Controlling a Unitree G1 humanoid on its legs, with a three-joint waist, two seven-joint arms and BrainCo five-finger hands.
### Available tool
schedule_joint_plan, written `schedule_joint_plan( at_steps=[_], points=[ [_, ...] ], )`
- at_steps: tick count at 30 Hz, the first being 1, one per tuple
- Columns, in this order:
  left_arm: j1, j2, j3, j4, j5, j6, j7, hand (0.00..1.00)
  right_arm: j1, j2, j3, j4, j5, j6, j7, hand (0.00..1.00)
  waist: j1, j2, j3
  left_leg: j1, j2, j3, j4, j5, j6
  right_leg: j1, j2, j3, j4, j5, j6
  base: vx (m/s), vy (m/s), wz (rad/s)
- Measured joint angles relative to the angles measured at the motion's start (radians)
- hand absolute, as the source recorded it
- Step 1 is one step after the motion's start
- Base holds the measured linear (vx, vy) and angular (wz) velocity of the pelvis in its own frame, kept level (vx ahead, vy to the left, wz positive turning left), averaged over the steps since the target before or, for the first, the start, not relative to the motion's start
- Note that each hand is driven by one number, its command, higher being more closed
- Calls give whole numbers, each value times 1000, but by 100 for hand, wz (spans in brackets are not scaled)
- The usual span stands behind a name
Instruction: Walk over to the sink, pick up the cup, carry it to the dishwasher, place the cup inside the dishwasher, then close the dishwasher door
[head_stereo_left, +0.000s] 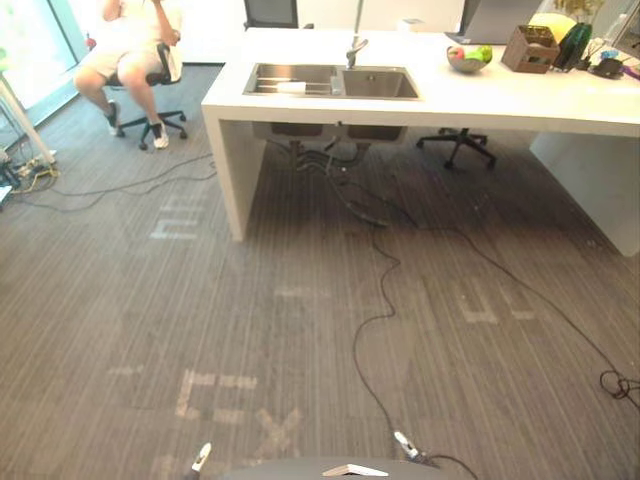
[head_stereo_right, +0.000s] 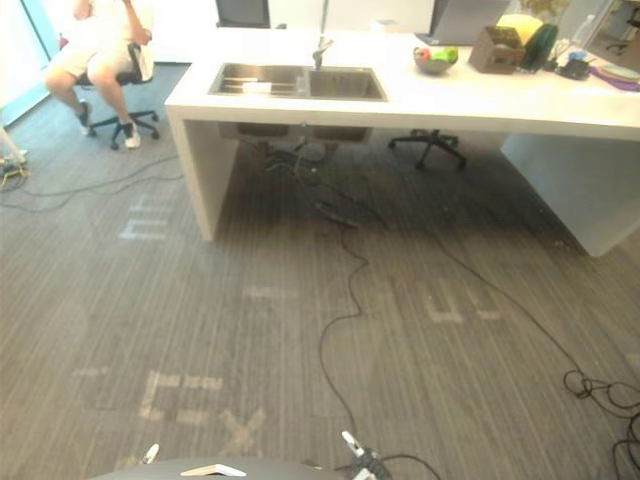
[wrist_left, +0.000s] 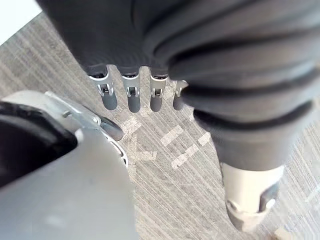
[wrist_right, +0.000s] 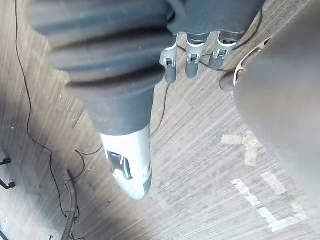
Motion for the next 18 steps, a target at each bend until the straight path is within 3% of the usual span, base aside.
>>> schedule_joint_plan(
  at_steps=[5,9,15,18],
  points=[
    [-30,6,45,45,62,84,17,0,0,-2,-60,39,2,83,-1,0,-6,0,1,2,1,17,-7,-2,0,0,1,10,0,-1,1,-23,11,-7],
    [-33,1,88,50,121,92,19,0,16,0,-100,52,-25,154,-1,0,-8,-7,7,19,5,53,-7,-13,-2,4,6,42,0,-1,1,8,21,-27],
    [-19,0,153,72,5,136,-31,0,40,15,-102,49,21,151,26,0,-19,-11,14,37,8,97,-2,-26,-2,8,10,76,1,0,-1,17,17,-19],
    [-15,1,154,71,-46,132,-50,0,39,22,-110,48,5,149,43,0,-15,-12,16,49,9,115,-1,-30,-5,7,13,92,2,1,-1,25,9,-18]
  ],
)
